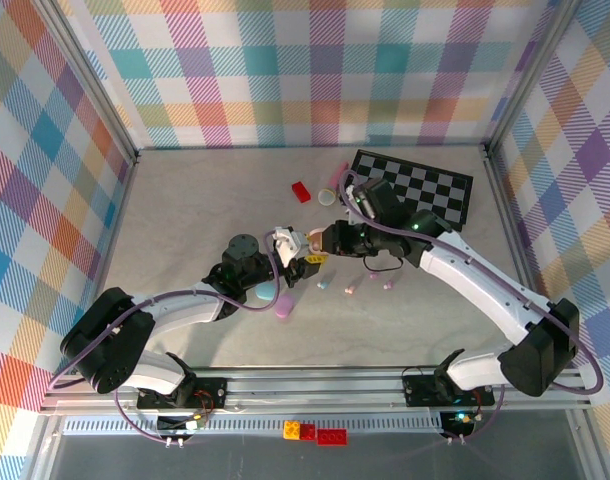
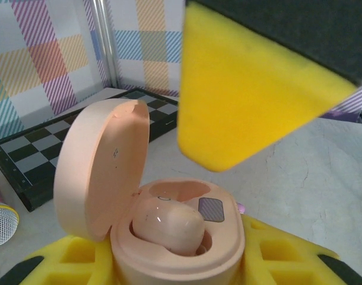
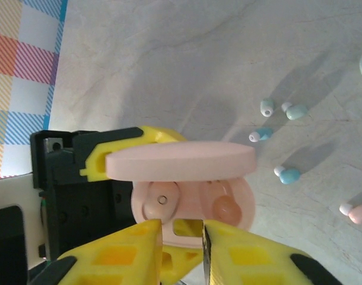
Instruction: Insert the wireless bluetooth earbuds into the charging case
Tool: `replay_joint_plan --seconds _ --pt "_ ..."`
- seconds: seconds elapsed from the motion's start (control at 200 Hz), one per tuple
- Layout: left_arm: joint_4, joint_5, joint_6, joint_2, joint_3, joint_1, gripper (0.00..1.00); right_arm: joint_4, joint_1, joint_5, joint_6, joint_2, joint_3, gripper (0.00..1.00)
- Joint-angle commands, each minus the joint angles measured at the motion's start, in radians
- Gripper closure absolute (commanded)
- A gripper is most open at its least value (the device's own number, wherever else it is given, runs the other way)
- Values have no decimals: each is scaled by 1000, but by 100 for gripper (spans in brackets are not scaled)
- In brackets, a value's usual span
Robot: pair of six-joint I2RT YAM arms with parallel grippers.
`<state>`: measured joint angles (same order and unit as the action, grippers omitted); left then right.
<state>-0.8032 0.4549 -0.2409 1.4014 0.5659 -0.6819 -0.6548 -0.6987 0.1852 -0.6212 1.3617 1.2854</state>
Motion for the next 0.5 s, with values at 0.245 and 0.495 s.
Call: replay_joint_plan --seconds 0.245,0.495 --pt "21 36 -40 -35 9 2 67 35 1 85 -2 43 45 85" --pt "28 39 -41 -48 6 1 67 53 1 122 -7 74 34 86"
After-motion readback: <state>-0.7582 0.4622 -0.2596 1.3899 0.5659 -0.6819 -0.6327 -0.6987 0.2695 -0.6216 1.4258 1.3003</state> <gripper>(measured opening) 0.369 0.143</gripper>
